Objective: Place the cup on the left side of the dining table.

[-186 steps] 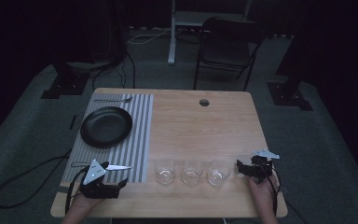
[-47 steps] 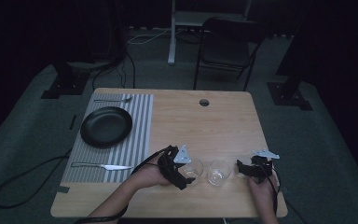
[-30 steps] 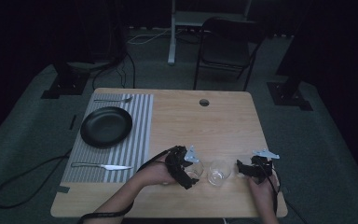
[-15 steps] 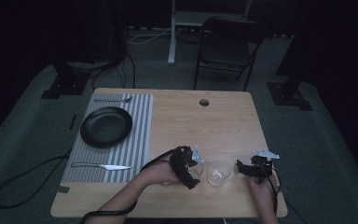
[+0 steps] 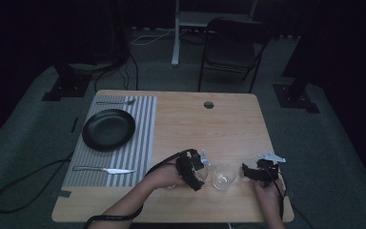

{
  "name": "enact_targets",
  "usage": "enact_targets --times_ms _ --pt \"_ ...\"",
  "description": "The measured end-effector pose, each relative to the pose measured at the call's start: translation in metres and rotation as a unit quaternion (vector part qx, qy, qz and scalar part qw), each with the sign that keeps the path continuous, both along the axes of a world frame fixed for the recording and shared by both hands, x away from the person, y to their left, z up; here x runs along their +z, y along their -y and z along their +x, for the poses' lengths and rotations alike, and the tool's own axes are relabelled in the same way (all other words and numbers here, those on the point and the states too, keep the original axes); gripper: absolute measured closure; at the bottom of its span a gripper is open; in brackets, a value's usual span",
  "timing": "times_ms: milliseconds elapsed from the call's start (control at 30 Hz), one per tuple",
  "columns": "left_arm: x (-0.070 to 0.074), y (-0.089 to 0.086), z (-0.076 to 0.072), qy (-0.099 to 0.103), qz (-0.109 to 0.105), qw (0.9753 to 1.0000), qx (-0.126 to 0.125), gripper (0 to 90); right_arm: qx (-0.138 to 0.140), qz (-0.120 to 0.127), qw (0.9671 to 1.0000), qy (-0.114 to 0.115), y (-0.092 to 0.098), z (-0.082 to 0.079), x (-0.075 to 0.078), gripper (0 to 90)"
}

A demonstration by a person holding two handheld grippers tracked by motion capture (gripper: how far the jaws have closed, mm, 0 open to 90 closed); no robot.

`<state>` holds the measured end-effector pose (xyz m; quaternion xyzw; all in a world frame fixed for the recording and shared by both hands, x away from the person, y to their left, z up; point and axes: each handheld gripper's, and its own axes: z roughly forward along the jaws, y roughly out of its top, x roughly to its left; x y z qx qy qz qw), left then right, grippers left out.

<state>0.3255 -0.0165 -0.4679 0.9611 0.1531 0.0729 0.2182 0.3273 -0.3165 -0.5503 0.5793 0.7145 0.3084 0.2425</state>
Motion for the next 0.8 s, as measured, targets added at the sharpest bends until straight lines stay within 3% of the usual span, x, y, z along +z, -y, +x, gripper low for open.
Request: enact_targets --times_ms 300,500,800 --pt "0.001 0.001 0.002 0.001 -0.001 0.9998 0.021 18.1 0.0 0.0 1.0 0.0 0.0 0.0 0.0 12.3" --pt "0.007 -0.001 0.005 0.013 -0.013 0.9992 0.036 18.0 0.0 0.0 1.0 0.0 0.0 0.0 0.0 12.4" --pt "0.013 0.0 0.012 0.01 -0.028 0.9986 0.045 18.1 0.0 0.0 1.0 0.0 0.0 0.0 0.0 12.4"
